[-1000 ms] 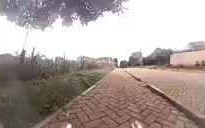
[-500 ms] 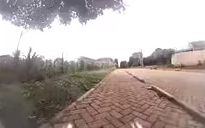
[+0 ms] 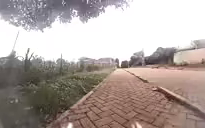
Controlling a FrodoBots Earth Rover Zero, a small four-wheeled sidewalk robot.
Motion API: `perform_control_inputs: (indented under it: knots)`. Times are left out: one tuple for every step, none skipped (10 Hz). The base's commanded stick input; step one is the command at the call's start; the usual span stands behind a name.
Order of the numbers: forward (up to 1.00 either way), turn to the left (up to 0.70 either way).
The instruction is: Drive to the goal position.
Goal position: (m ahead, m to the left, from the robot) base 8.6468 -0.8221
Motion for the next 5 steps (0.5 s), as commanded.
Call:
perform_control_inputs:
  knots:
    - [0.7,0.01]
    - [0.7,0.0]
    - [0.7,0.0]
    - [0.7,0.0]
    - [0.7,0.0]
